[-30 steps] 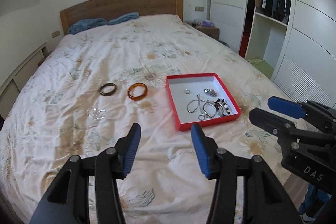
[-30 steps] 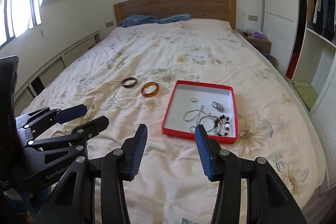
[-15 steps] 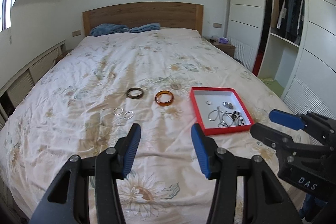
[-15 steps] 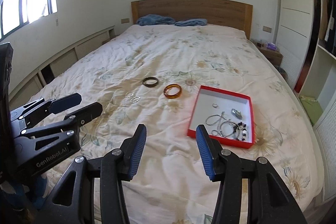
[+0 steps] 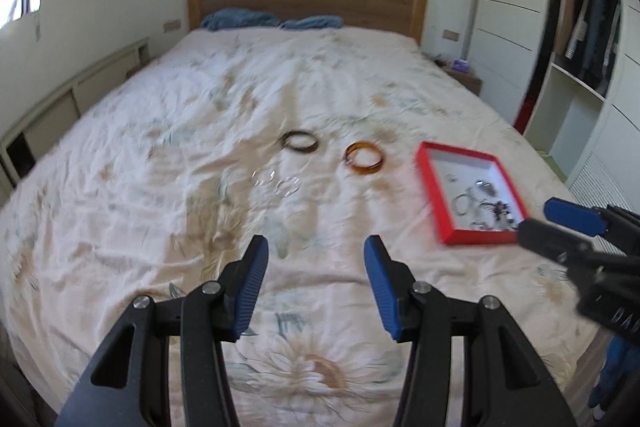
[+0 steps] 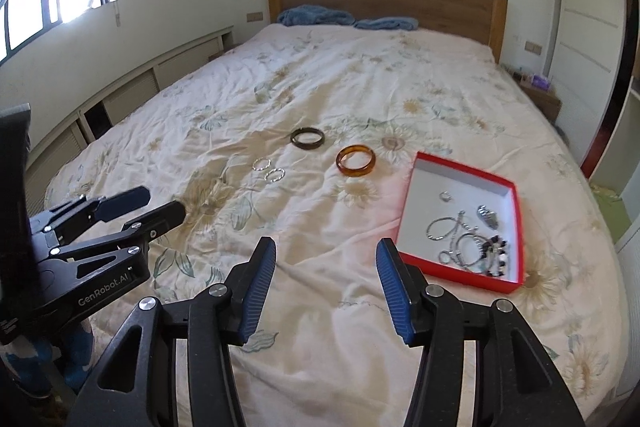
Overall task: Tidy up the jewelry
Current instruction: 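Withdraw both tools and move them toward the twisted silver hoops, then grasp a twisted silver hoop with the left tool while the right tool grasps the other hoop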
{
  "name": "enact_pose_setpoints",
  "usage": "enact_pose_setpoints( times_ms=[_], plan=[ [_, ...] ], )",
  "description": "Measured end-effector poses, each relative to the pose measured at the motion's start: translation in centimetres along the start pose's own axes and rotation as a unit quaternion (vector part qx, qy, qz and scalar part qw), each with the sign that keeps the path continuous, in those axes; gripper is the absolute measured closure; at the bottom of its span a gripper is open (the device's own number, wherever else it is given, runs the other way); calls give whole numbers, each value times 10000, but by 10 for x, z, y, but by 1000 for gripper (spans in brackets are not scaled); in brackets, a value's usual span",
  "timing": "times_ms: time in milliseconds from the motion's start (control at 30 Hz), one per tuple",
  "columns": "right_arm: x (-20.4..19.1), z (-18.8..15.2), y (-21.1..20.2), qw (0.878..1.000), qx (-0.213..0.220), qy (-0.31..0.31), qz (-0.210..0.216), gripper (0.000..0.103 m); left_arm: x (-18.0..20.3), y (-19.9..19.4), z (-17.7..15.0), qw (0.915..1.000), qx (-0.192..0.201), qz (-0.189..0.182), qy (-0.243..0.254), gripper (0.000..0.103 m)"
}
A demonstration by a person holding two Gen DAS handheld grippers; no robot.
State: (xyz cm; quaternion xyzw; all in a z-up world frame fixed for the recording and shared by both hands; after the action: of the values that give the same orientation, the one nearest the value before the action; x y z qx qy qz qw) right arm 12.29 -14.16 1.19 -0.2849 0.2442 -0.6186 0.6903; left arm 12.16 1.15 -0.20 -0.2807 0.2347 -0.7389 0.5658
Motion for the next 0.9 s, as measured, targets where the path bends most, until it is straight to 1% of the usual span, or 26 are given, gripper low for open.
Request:
enact_pose_setpoints(
  times_ms=[100, 233, 433, 533, 600, 733, 900],
  plan=[
    [-1, 1, 31, 9998, -166, 55, 106, 51, -21, 21, -6, 9997, -134, 18, -187, 55],
    [-4, 6, 68, 9991, -361, 79, 226, 51, -44, 61, -8, 9981, -403, -23, -457, 55],
    [-6, 22, 126, 9974, -582, 154, 399, 51, -61, 117, 7, 9951, -533, -297, -773, 55],
    [-3, 32, 154, 9967, -649, 228, 440, 51, -69, 147, 14, 9933, -618, -329, -918, 55],
    [-1, 40, 172, 9964, -667, 266, 446, 51, -78, 165, 19, 9921, -650, -287, -1036, 56],
    [-1, 51, 199, 9961, -669, 291, 500, 51, -92, 188, 27, 9919, -665, -187, -1067, 56],
    [-10, 51, 231, 9937, -789, 369, 711, 51, -107, 209, 35, 9927, -698, -97, -977, 56]
  ],
)
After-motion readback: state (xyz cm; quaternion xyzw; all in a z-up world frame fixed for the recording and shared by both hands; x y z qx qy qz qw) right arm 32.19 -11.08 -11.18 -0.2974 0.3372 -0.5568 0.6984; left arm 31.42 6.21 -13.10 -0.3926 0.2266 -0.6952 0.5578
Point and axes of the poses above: each gripper's, at about its wrist camera, not at the fingertips, and y roughly the way its jaws point, x to its right, z to its top, the point moved 9 cm from there along y, roughly the way its jaws point, and after that the axes turned 7 degrees about -z, right-handed, at the moved point
